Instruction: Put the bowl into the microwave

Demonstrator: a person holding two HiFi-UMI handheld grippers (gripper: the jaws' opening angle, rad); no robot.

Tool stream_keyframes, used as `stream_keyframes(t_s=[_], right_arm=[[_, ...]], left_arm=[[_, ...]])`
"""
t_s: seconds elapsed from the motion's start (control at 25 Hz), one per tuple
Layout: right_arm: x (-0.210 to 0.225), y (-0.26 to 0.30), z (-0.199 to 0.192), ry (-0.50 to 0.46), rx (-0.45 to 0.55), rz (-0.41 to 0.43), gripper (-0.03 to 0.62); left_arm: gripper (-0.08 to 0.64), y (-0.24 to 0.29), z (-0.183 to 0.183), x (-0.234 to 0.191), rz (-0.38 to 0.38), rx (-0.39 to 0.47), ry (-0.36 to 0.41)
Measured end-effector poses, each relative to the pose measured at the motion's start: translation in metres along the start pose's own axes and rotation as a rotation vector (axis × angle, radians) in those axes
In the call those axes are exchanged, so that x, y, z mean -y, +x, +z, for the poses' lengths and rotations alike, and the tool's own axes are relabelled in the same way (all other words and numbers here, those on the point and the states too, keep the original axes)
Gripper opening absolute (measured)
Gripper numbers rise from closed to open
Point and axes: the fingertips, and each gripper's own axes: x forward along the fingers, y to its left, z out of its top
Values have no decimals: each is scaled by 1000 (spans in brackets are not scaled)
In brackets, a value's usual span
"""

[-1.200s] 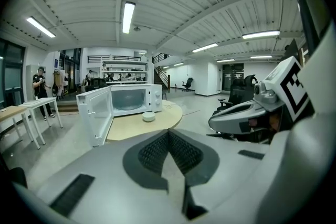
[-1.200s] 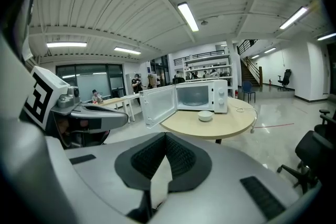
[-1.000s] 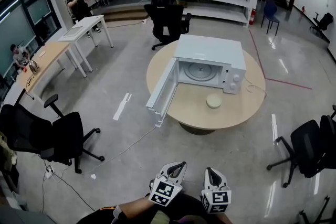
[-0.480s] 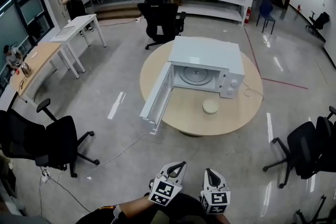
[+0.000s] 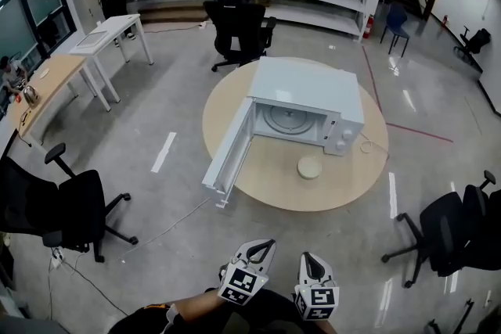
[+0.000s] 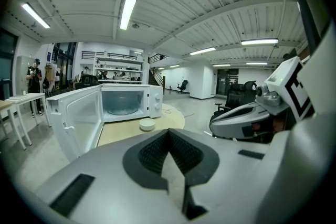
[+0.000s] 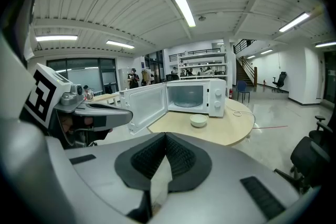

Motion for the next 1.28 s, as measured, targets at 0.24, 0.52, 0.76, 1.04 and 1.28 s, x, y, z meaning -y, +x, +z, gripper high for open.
stream_keyframes(t_s=[0.24,0.52,0.76,1.04,1.28], right_arm=[[1,15,6,2,-9,9,16],[-5,31,18,-21,-8,19,16],[-4,42,28,-39,-4,1,17],[-6,56,38,-51,-3,-32,16],[-12,72,47,-63,-1,-50,17]], left_arm=[[48,9,3,-12,3,-1,-5],[48,13,7,-30,4,4,-8],[48,21,15,-43,-9,28,-10],[48,27,18,-62,-26,19,-6],[48,30,27,-80,-45,53,-15]])
